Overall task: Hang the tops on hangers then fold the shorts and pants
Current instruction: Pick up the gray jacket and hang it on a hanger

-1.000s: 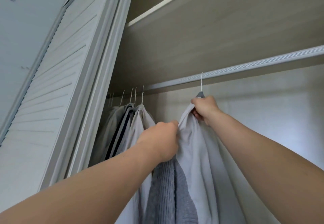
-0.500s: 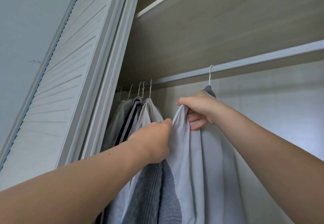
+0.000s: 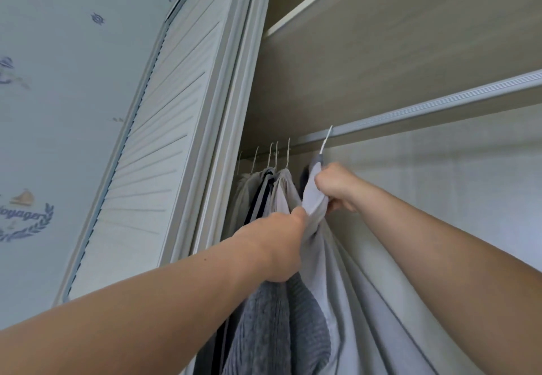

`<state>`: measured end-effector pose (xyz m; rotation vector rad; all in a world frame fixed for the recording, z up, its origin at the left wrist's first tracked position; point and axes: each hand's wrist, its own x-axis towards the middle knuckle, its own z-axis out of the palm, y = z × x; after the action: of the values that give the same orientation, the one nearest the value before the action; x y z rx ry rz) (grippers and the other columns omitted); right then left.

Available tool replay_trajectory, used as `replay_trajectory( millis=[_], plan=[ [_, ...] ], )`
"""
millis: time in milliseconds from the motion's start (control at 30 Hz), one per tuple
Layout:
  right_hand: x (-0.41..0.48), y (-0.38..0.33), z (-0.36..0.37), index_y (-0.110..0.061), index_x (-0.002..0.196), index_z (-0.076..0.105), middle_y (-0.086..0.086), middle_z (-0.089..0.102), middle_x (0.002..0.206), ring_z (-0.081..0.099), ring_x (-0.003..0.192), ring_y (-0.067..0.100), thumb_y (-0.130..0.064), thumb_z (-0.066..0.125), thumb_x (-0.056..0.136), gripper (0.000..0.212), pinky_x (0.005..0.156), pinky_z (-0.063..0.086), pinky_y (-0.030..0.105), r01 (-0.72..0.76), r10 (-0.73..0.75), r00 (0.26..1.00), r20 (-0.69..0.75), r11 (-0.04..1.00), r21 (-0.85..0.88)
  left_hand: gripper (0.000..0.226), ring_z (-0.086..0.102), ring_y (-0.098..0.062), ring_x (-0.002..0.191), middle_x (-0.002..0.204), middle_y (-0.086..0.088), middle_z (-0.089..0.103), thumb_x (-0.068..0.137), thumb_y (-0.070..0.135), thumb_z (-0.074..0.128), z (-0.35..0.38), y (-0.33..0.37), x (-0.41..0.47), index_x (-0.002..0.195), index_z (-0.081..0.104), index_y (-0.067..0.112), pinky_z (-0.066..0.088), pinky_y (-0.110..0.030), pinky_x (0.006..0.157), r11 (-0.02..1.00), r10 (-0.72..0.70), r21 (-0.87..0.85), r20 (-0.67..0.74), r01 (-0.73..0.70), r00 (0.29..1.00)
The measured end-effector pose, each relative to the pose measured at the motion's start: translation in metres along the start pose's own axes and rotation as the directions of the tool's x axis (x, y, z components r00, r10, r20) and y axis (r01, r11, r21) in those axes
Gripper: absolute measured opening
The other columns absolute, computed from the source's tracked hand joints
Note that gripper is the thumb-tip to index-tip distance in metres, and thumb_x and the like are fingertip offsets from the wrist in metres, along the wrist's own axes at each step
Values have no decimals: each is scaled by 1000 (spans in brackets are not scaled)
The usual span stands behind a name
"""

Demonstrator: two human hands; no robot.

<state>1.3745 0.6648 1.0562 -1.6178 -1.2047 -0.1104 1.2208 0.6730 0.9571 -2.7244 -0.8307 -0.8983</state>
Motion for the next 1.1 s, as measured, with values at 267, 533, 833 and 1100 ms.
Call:
replay_trajectory(
  millis=[267, 533, 833, 1100],
  plan=[
    [23, 3, 11, 12, 126, 55, 28, 58, 104, 53, 85, 34, 6, 35, 97, 35, 69, 46, 39, 19, -13, 999, 46, 990, -143, 35, 52, -20, 69, 88, -5, 49, 91, 4, 54, 7, -20, -2, 121, 39, 15, 37, -29, 50, 999, -33, -20, 65, 34, 997],
    [-18, 7, 17, 1, 120, 53, 19, 58, 96, 65, 79, 35, -16, 49, 101, 26, 65, 62, 49, 123, -120, 991, 53, 991, -48, 39, 62, -26, 83, 99, -10, 59, 93, 8, 56, -2, -27, -27, 128, 39, 13, 58, -43, 72, 997, -64, -38, 35, 65, 997],
    [-118, -7, 61, -30, 160, 12, -9, 16, 166, 15, 152, 13, -50, 38, 104, 65, 120, 14, 33, 450, -446, 883, 146, 893, 5, 32, 58, -19, 97, 113, 3, 60, 103, 30, 41, -45, -65, -140, 134, 44, 28, 52, -38, 82, 994, -112, -10, -213, 112, 971],
    [-265, -68, 141, -42, 157, 0, -18, -2, 167, -14, 152, 9, -73, 5, 89, 75, 119, -14, 50, 705, -666, 710, 230, 669, -236, 76, 22, -19, 146, 154, 12, 35, 88, 72, 0, -104, -105, -333, 146, 34, 36, 20, -42, 116, 874, -268, 343, -249, 344, 931]
  ],
)
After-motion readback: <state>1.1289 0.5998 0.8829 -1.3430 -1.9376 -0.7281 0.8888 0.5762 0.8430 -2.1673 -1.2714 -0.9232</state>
